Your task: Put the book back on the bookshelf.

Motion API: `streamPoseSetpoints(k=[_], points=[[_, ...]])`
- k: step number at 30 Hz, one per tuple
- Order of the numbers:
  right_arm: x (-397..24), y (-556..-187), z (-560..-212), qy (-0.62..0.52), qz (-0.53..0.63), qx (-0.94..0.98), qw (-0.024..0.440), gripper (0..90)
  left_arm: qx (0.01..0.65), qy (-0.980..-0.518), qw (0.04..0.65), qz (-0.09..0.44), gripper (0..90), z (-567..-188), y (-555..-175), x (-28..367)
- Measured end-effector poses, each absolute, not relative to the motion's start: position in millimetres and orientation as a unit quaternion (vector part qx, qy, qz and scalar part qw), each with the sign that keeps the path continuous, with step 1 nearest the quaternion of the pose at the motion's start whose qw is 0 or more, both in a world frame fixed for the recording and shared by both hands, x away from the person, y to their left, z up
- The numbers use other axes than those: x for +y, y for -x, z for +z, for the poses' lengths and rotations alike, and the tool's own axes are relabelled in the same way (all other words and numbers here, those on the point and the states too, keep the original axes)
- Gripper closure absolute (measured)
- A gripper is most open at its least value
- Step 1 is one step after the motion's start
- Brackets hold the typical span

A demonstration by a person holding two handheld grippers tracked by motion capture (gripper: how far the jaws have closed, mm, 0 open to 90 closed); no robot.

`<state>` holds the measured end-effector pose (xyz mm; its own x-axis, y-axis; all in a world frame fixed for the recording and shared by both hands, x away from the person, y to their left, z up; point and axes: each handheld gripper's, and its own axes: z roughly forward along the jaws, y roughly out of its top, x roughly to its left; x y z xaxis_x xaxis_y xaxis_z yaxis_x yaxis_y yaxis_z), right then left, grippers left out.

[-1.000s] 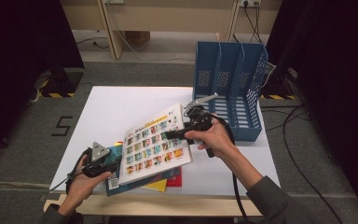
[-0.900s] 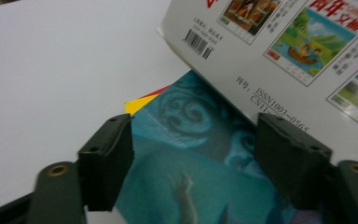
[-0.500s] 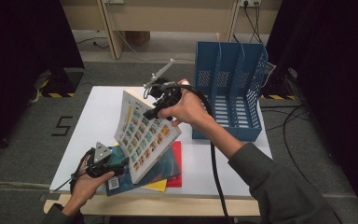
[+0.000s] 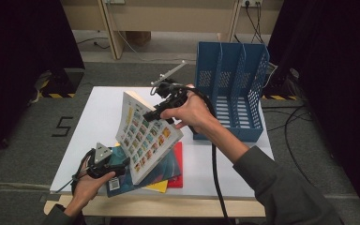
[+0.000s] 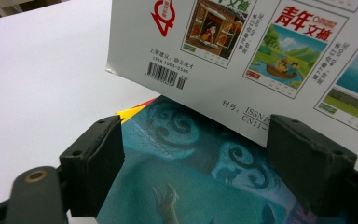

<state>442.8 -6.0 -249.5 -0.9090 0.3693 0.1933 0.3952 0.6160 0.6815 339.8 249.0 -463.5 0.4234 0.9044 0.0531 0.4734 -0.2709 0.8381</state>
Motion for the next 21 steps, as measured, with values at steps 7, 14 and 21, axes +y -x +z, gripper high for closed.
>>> streamPoseSetpoints(k=[7, 14, 21], points=[[3.3, -439.2, -237.3, 0.184, -0.360, -0.914, -0.024, 73.4, 0.454, -0.747, 0.403, 0.271, 18.8, -463.8, -342.1, 239.3], [4.0, -435.3, -222.3, 0.176, -0.340, -0.923, -0.027, 73.8, 0.453, -0.730, 0.433, 0.271, 17.5, -458.1, -341.4, 240.8], [-23.6, -425.6, -217.8, 0.194, -0.335, -0.921, -0.032, 73.8, 0.476, -0.713, 0.443, 0.263, 17.4, -457.1, -345.2, 255.5]])
